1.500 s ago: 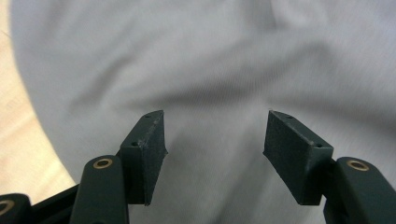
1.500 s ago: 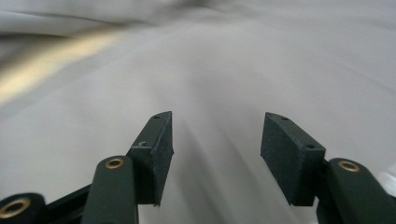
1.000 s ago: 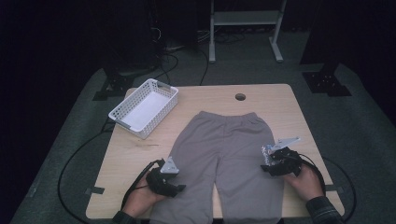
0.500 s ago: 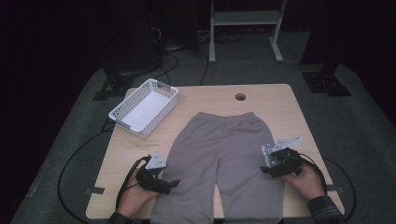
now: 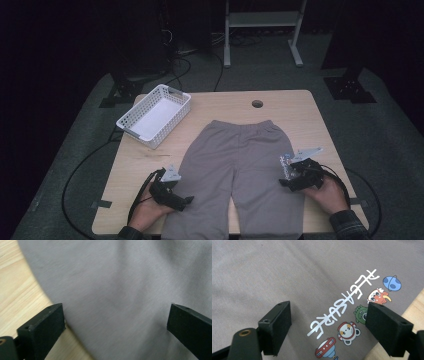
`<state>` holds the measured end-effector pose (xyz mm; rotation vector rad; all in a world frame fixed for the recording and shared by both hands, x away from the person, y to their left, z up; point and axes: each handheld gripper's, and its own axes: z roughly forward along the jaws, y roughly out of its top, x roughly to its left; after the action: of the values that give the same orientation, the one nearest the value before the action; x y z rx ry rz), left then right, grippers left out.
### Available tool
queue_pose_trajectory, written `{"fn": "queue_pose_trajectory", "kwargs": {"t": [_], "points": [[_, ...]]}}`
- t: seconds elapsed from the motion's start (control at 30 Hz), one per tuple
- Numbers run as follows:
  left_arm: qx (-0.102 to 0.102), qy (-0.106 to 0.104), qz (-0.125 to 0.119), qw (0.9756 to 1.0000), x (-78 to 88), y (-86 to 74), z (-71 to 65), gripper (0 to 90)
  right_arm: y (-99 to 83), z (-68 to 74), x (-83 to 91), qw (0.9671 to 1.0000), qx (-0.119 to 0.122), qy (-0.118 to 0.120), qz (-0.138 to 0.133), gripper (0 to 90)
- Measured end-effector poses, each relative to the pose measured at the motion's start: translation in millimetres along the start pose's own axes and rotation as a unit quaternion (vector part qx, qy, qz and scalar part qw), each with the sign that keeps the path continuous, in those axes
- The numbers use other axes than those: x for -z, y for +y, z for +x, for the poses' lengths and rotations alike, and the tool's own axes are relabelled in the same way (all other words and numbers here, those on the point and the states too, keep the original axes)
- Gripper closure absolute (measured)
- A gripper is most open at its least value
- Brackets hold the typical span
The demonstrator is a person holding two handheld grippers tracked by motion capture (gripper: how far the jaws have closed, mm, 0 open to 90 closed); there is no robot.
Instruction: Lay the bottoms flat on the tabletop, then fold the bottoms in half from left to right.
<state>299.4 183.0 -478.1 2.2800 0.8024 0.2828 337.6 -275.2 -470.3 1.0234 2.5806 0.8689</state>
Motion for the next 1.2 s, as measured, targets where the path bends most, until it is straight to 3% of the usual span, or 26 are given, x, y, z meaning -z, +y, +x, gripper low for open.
{"fn": "queue_pose_trajectory", "kwargs": {"t": [0.27, 0.4, 0.6, 0.73, 1.03, 1.2], "points": [[-0.017, 0.004, -0.014, 0.9997, -8.7, 3.6, -8.3, 0.6, -0.5, 0.5, -0.1, 1.0000, 0.001, 0.000, -0.001, 18.8], [-0.016, 0.007, -0.032, 0.9993, -9.7, 1.8, -8.6, 1.4, -0.6, 0.5, -0.1, 1.0000, 0.001, 0.000, -0.001, 18.8], [-0.012, 0.013, -0.045, 0.9988, -7.6, 1.0, -8.4, 14.2, -0.7, 0.5, -0.2, 1.0000, 0.001, 0.000, -0.002, 18.7], [-0.011, 0.012, -0.057, 0.9982, -5.7, 0.2, -8.0, 27.4, -0.7, 0.6, -0.1, 1.0000, 0.000, 0.000, -0.002, 18.7], [-0.003, 0.010, -0.071, 0.9974, -6.3, 2.6, -1.3, 74.0, -0.7, 0.4, -0.1, 1.0000, 0.001, 0.001, -0.001, 18.5], [0.002, 0.003, -0.069, 0.9976, -5.3, 4.6, 3.1, 83.0, -0.6, 0.3, -0.2, 1.0000, 0.001, 0.000, -0.001, 18.4]]}}
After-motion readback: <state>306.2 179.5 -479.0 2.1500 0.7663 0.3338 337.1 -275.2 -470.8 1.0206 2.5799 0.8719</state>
